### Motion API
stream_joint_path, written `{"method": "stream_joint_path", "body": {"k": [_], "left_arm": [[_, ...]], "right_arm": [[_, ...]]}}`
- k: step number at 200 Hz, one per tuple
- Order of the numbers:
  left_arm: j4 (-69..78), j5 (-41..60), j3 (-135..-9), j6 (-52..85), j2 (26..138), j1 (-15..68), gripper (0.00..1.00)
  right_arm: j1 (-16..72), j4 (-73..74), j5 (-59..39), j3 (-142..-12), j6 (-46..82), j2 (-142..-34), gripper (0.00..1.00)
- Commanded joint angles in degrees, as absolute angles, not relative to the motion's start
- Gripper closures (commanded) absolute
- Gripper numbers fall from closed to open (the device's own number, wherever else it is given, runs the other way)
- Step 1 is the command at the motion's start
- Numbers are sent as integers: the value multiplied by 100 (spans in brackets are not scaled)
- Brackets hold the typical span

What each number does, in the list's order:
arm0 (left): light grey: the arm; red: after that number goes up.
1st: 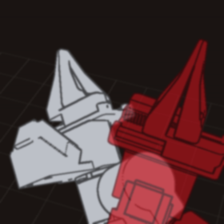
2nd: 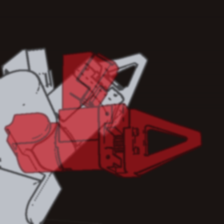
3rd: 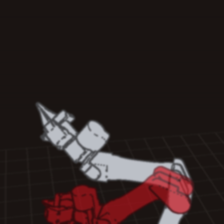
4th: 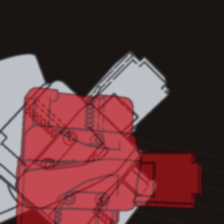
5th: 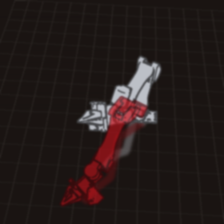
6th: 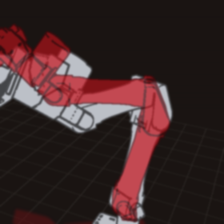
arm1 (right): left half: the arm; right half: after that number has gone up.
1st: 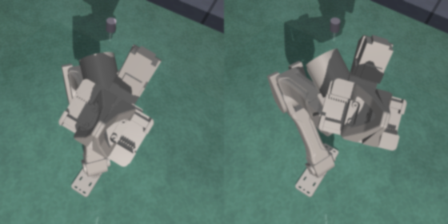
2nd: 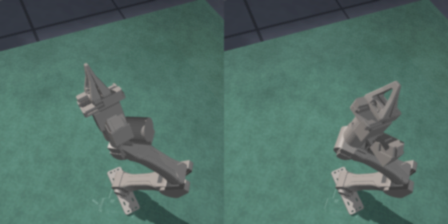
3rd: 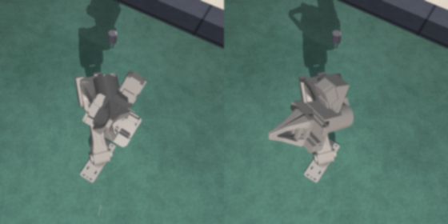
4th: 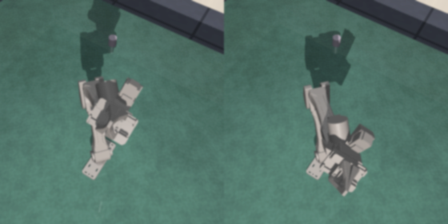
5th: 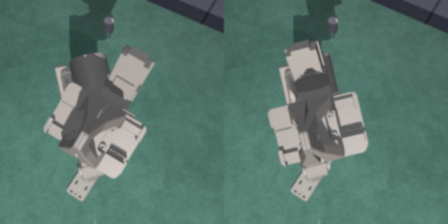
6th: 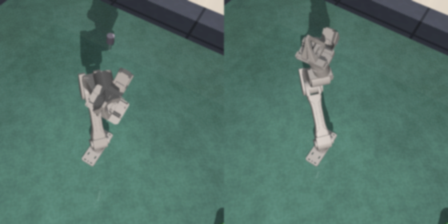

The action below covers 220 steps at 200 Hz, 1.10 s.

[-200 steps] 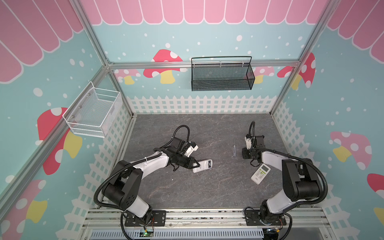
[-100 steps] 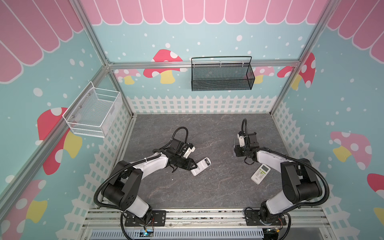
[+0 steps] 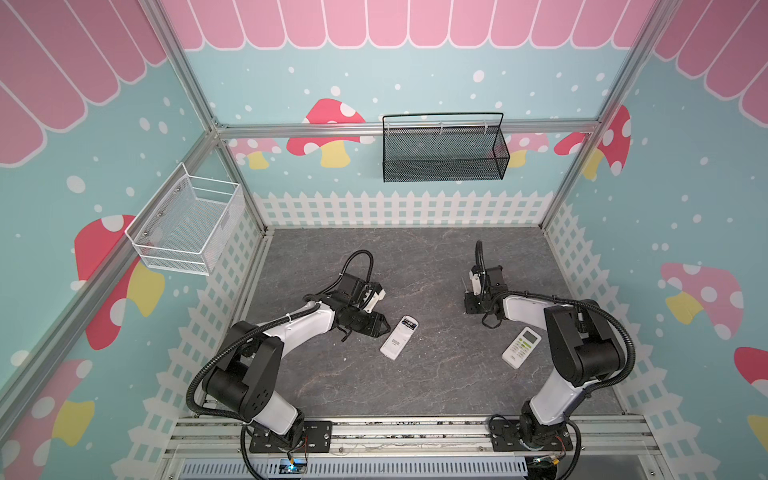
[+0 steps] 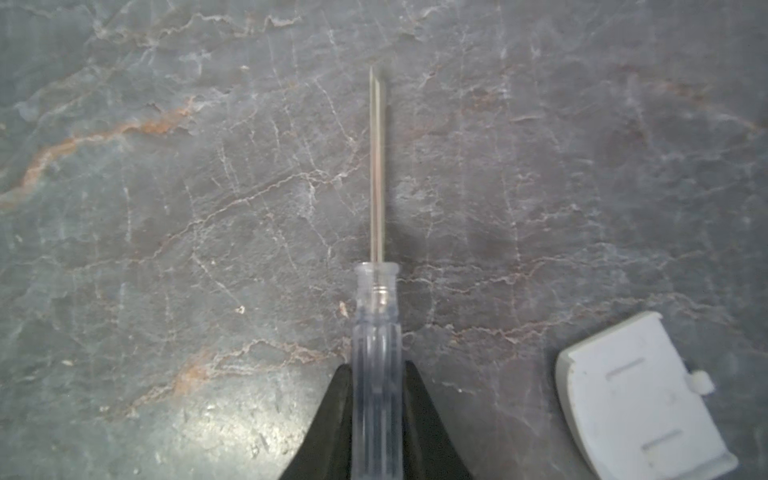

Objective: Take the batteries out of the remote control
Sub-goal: 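Grasp the clear-handled screwdriver with the right gripper while the left gripper releases the remote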

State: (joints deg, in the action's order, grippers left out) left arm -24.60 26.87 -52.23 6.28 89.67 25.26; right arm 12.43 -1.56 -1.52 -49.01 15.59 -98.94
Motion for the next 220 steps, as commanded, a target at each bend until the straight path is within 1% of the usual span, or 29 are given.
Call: {"method": "stream_joint_path", "body": {"k": [1,13,37,41,48,53,56,88,109,127,155,192,220], "left_arm": [[-2683,2395,-5616,335,8750,2397,42],[-2709,2220,-5699,306,8698,2386,40],[-2876,1869,-5727,112,8596,2552,33],[-2874,1786,-5693,94,8588,2598,28],[-2861,1654,-5634,19,8587,2725,16],[-2835,1568,-5588,-54,8578,2811,2],[-2830,1511,-5563,-115,8578,2865,1],[-2811,975,-5426,-729,8595,3420,1],[-2775,757,-5336,-1100,8648,3729,1],[-2657,241,-5148,-1344,8739,4069,1],[-2484,-213,-4941,-1807,8959,4547,1],[-2252,-845,-4846,-1990,9212,4658,1],[-2110,-1317,-4722,-2191,9204,4643,1]], "right_arm": [[1257,-264,-191,-4911,1504,-9887,92],[1257,-294,-177,-4963,1415,-9787,95],[1259,-280,-316,-4983,1363,-9375,96],[1261,-258,-350,-4970,1358,-9308,96],[1258,-213,-408,-4923,1346,-9171,96],[1259,-181,-461,-4885,1338,-9079,96],[1257,-165,-487,-4852,1332,-9026,96],[1258,34,-895,-4393,1384,-8362,98],[1257,217,-969,-4080,1426,-7952,98],[1257,228,-1110,-3929,1486,-7652,98],[1266,220,-1115,-3787,1422,-7336,97],[1266,205,-1140,-3631,1400,-7174,97],[1266,163,-1124,-3549,1346,-7083,97]]}}
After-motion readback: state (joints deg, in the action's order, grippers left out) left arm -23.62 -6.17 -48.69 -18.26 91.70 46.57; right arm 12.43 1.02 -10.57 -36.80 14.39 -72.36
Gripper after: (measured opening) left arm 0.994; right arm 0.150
